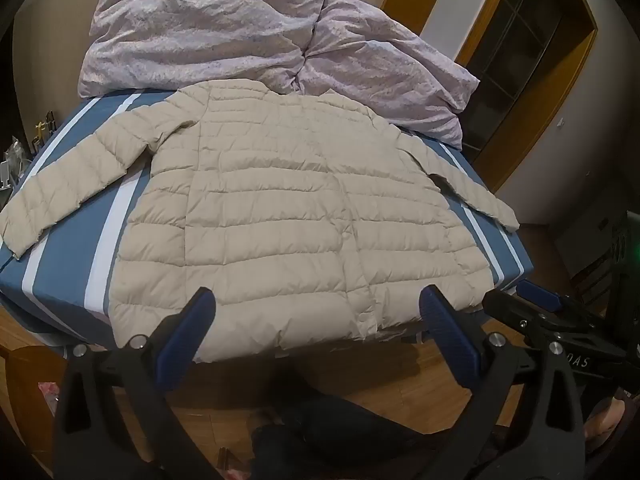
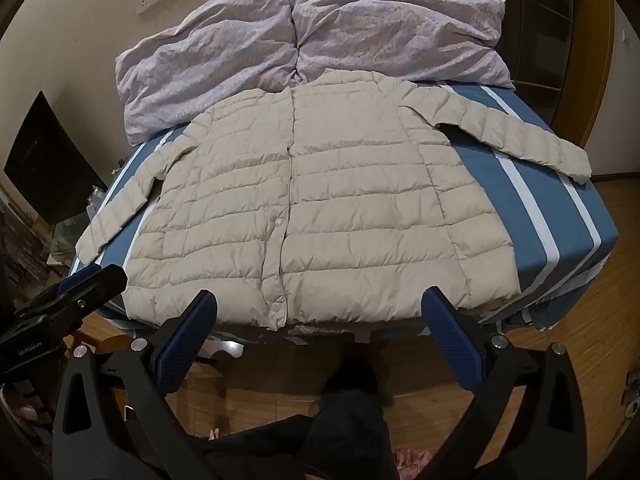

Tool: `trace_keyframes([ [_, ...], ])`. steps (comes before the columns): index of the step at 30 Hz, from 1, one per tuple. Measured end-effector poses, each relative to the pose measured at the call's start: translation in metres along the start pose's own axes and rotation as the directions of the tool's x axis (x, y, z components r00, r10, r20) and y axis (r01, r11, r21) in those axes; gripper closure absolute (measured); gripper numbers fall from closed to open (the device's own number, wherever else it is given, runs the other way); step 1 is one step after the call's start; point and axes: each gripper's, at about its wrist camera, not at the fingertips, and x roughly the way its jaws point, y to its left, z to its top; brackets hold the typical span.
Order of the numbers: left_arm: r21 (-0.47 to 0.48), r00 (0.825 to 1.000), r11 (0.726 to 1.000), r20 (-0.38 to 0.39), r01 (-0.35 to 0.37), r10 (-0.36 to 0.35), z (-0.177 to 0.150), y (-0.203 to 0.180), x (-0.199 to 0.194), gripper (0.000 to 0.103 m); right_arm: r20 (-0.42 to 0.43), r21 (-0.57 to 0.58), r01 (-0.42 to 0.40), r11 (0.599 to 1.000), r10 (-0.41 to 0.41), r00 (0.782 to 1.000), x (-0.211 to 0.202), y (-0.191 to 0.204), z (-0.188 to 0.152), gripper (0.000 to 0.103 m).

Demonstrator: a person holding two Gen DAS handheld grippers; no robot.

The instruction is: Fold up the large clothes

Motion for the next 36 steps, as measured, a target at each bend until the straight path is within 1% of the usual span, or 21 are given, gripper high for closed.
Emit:
trace_keyframes([
  [36, -0.005, 1.0, 1.0, -0.004, 0.005, -0.005, -0.0001, 0.0, 0.0, 0.002, 0.006, -0.003, 0.002, 1.0, -0.002, 1.0, -0.0021, 0.0009, 0.001, 0.001],
])
